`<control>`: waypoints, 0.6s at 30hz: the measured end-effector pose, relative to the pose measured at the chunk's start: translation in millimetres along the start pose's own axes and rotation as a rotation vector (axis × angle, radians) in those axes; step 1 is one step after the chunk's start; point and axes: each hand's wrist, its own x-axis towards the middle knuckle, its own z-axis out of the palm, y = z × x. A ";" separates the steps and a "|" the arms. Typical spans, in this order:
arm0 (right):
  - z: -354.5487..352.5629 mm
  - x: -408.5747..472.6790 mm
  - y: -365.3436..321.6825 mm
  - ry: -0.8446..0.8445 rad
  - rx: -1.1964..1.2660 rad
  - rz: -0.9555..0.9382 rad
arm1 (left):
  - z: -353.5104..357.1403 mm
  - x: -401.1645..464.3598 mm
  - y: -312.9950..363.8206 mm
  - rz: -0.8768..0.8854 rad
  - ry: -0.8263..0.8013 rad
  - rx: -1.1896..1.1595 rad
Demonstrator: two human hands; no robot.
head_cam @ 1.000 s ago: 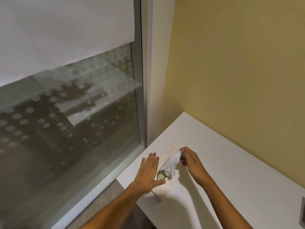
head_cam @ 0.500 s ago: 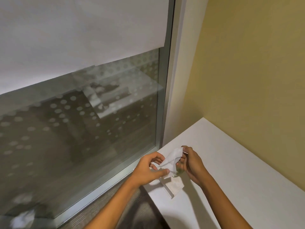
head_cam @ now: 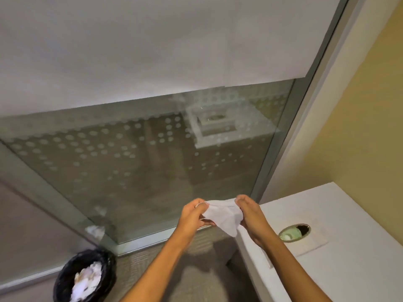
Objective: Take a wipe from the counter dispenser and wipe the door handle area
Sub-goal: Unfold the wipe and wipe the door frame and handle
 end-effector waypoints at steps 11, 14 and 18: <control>152.0 -91.3 -34.3 -0.353 0.199 -0.123 | -135.1 -107.3 3.4 -0.095 0.277 -0.479; 189.0 -119.5 -35.3 -0.442 0.246 -0.127 | -170.7 -138.7 -1.0 -0.119 0.304 -0.561; 230.5 -147.6 -35.8 -0.496 0.294 -0.172 | -210.4 -171.1 -7.0 -0.124 0.327 -0.600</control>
